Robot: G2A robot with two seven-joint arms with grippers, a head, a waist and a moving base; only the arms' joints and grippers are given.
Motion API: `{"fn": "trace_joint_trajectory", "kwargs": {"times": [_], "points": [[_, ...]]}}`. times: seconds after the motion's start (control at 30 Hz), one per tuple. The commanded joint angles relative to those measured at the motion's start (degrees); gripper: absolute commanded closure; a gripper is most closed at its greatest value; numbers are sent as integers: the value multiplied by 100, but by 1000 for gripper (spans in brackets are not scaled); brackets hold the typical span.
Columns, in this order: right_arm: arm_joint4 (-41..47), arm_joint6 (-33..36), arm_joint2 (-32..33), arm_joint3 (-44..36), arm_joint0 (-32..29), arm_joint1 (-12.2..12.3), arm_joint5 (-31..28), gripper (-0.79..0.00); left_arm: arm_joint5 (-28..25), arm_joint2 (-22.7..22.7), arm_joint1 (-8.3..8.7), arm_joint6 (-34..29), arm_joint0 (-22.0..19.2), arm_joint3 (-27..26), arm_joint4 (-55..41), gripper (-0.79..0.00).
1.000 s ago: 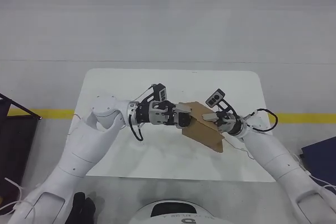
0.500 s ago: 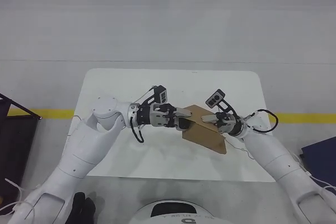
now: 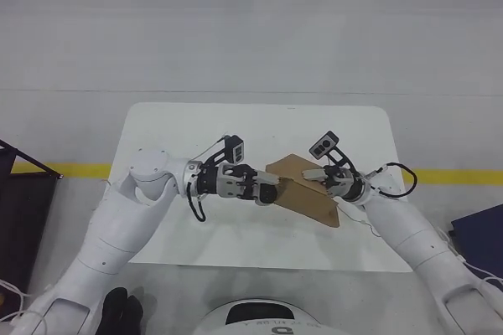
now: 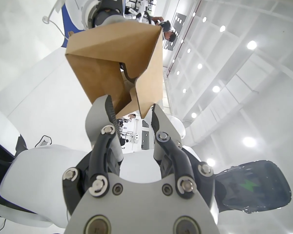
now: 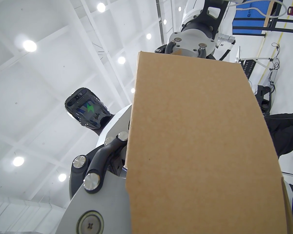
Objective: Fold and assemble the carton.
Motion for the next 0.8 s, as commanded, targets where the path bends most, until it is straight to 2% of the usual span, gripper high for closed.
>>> {"fn": "trace_joint_trajectory", "kwargs": {"times": [0.0, 0.2, 0.4, 0.53, 0.63, 0.77], "points": [[-11, 0, 5, -6, 2, -4, 1, 0, 67, -11, 18, -21, 7, -27, 52, -314], [-69, 0, 20, -37, 4, -13, 21, 0, 273, 50, 65, -110, -2, -30, 280, -299], [-93, 0, 67, -51, -21, -9, 24, 0, -118, -330, 81, -74, 43, -214, -384, -280], [-105, 0, 94, -75, -41, -5, 39, 0, -405, -602, 79, 223, 69, -326, -771, -274], [-119, 0, 104, -105, -49, -4, 40, 0, -348, -470, 42, 371, -2, -287, -972, -271], [-135, 0, 119, -136, -63, -3, 41, 0, -241, -110, -12, 614, -288, 6, -663, -286]]}}
